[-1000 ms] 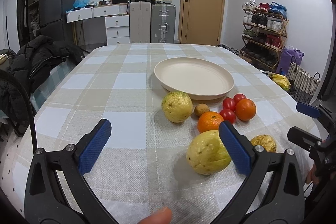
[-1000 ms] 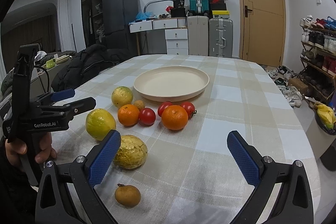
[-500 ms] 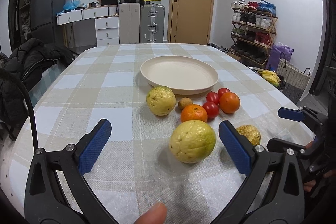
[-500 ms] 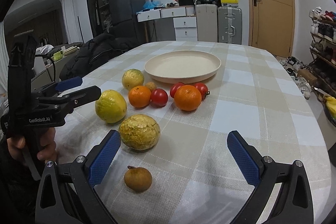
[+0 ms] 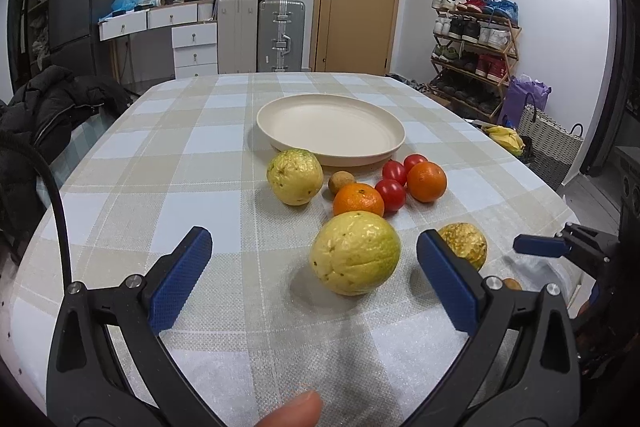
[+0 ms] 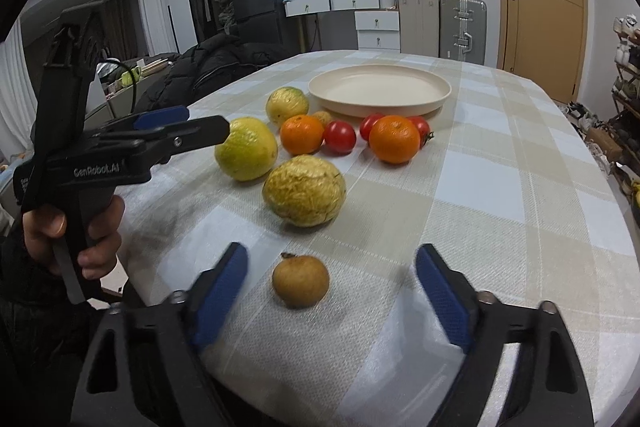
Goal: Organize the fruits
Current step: 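Grasp the small brown fruit with the right tool while the left tool grasps a yellow pomelo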
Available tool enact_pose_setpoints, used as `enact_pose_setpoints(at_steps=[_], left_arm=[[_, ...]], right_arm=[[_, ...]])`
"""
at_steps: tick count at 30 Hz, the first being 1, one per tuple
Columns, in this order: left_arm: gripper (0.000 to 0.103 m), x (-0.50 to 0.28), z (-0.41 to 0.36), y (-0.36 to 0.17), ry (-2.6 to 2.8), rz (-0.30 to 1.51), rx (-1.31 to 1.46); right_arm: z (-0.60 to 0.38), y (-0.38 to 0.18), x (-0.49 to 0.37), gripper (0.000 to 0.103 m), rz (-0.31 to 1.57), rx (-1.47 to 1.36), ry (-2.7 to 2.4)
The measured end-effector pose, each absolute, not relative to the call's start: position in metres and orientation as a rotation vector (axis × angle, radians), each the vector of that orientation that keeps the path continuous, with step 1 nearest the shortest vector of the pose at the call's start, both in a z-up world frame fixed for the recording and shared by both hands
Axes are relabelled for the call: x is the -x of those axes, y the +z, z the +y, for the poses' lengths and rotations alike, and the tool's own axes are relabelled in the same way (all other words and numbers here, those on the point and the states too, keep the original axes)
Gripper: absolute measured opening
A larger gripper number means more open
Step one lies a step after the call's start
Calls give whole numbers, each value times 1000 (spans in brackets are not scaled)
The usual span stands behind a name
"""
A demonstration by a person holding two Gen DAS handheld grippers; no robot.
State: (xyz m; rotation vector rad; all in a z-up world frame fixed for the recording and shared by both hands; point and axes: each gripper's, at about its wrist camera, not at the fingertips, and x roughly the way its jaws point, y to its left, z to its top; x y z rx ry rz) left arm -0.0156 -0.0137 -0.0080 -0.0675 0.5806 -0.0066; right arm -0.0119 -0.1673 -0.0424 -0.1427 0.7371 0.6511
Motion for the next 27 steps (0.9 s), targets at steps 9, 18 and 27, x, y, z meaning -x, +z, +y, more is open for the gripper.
enact_pose_setpoints(at_steps=[9,18,27], left_arm=[[102,13,-17,-12,-20,605,44],[102,8,-19,-18,-40,631,45],[102,-1,-23,-25,-50,666,47]], right_arm=[[-167,-44,22,54,755,149,686],[-166,-43,22,29,741,144,713],[-171,-39,15,29,711,106,650]])
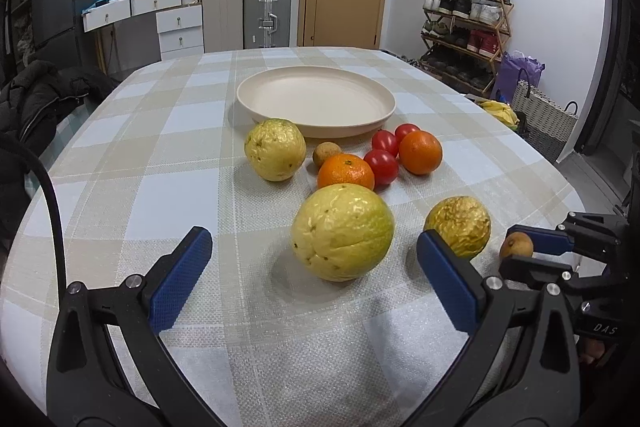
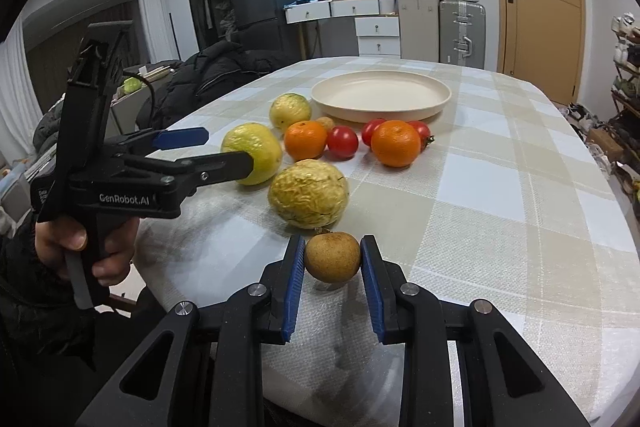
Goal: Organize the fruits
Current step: 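Grasp the small brown fruit with the right tool while the left tool grasps a yellow pomelo, then lift and carry both held fruits over the cream plate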
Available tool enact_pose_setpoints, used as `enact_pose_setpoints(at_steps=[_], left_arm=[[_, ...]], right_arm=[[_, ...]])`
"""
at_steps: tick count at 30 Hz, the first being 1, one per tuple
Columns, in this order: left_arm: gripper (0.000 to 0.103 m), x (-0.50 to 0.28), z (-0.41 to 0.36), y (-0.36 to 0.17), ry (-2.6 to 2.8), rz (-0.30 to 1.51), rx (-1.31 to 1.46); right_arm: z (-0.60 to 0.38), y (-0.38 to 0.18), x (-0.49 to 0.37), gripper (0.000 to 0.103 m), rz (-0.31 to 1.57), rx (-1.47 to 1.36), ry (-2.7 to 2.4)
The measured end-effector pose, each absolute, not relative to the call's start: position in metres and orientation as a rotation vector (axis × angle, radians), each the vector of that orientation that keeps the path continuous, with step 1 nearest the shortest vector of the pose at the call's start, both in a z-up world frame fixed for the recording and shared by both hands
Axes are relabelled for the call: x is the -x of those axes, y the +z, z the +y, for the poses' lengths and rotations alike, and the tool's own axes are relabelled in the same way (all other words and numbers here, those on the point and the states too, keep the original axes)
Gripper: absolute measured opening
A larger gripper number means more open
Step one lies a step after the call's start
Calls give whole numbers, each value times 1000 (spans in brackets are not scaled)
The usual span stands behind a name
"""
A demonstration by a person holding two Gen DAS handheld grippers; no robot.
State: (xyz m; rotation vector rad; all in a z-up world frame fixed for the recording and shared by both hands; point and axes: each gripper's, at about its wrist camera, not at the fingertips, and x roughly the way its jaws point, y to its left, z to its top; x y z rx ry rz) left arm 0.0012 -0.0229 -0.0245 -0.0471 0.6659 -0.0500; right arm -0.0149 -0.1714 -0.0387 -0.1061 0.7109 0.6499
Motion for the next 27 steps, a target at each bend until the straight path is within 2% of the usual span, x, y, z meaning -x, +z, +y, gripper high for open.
enact_pose_setpoints(at_steps=[5,7,11,14,17,19,27], left_arm=[[96,-7,-25,-27,-52,677,38],[90,-9,-25,-28,-54,682,43],[87,-13,-26,-31,-50,693,46],[79,-15,-28,-33,-61,701,52],[66,-16,-30,-34,-92,697,60],[53,-15,-32,-33,-123,696,72],[52,-14,-31,-33,-132,697,81]], right_arm=[[-173,-38,10,29,709,88,629],[-174,-39,8,29,713,78,627],[-176,-39,8,29,713,72,625],[-177,-39,8,29,714,70,620],[-178,-39,7,29,713,64,618],[-178,-39,7,29,713,61,617],[-180,-40,5,29,713,48,615]])
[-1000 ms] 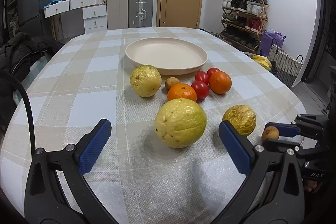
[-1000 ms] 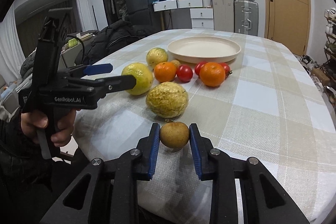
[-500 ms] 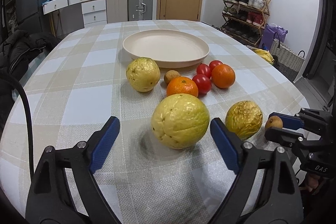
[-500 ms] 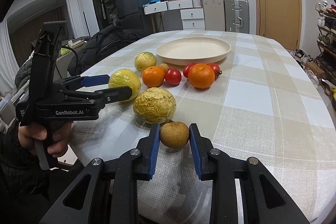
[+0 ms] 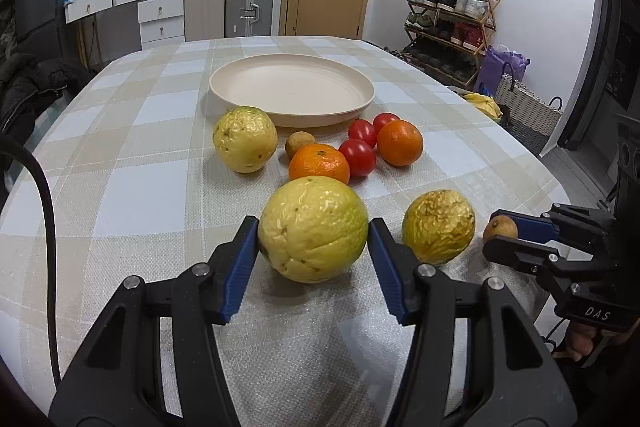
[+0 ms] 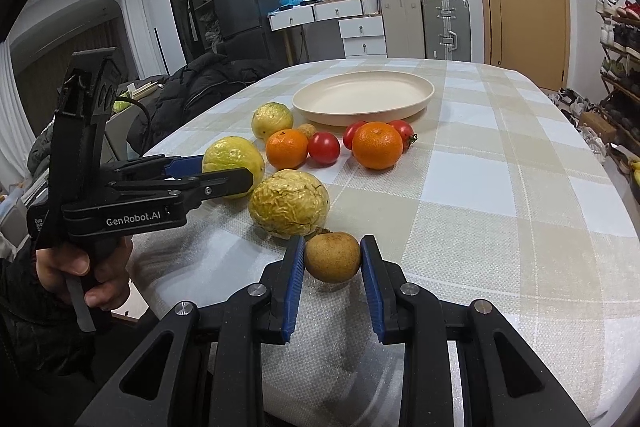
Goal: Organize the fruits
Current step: 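Lift and carry both held fruits over the cream plate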
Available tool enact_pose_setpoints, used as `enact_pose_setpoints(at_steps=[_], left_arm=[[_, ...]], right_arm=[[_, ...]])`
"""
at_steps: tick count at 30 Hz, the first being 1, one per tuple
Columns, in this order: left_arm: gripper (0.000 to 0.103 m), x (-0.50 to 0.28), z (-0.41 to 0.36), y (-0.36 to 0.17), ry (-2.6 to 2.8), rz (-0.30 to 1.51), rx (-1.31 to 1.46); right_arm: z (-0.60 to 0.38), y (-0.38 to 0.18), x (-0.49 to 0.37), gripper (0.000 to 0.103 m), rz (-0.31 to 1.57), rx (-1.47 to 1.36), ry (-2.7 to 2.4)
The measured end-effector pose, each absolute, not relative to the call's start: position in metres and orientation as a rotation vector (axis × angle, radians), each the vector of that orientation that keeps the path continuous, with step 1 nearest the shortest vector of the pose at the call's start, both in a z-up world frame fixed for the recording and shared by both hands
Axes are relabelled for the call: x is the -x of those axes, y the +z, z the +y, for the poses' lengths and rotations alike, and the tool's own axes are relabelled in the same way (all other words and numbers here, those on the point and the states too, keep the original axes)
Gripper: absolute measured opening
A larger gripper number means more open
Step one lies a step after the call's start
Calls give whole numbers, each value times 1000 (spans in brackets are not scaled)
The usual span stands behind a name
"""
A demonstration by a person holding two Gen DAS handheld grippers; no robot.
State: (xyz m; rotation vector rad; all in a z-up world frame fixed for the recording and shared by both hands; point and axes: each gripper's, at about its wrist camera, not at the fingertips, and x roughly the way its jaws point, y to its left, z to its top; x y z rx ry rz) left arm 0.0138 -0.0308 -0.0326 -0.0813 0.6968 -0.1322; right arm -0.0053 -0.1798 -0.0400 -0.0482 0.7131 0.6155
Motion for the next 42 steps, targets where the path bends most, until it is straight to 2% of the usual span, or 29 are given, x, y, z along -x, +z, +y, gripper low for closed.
enact_pose_setpoints(at_steps=[23,42], left_arm=[[53,-1,-15,5,-109,583,89],[53,-30,2,31,-62,547,110]], right_arm=[[-174,-9,-24,29,628,39,610],[-163,24,-77,29,609,-19,618]])
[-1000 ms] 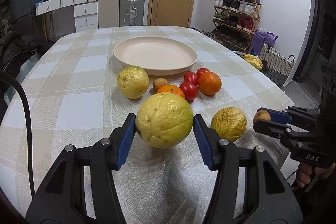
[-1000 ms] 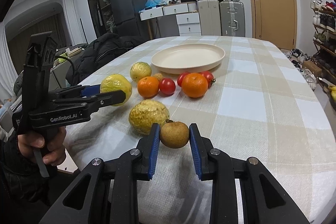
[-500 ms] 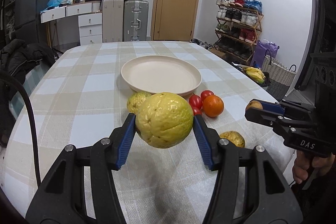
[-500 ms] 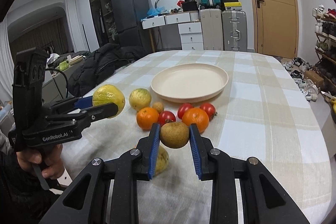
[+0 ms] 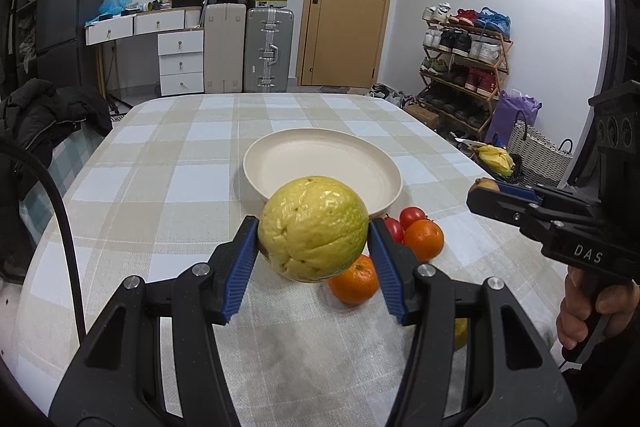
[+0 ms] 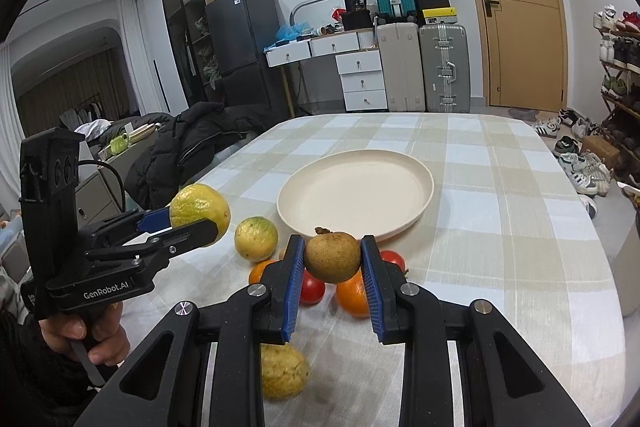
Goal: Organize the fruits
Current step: 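Lift and carry both held fruits over the cream plate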
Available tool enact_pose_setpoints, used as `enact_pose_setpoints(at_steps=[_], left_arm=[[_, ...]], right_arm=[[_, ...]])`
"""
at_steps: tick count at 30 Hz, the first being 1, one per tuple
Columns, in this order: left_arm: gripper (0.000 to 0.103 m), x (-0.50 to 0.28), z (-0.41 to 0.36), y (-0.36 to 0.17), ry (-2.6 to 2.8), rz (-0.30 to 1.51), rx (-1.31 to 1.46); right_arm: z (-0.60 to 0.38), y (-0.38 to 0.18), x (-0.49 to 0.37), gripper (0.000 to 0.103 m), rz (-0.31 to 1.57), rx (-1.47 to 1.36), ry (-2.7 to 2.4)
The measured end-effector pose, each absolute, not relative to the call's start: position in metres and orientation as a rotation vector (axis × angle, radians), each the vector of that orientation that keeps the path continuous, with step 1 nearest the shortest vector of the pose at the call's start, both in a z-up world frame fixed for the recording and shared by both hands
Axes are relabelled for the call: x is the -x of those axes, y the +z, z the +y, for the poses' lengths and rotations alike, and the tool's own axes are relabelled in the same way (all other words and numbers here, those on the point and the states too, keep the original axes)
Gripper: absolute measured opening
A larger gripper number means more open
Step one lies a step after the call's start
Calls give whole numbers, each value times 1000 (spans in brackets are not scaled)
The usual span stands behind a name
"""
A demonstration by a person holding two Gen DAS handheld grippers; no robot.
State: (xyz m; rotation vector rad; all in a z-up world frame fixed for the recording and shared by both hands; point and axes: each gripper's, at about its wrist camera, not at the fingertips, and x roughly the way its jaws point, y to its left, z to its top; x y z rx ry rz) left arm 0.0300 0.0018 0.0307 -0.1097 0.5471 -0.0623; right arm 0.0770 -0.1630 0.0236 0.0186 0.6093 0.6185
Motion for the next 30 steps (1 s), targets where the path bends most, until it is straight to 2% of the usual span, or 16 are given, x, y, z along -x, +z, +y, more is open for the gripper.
enact_pose_setpoints(at_steps=[30], left_arm=[[53,-114,1,17,-2,597,109]], right_arm=[[-148,16,-139,29,707,-71,632]])
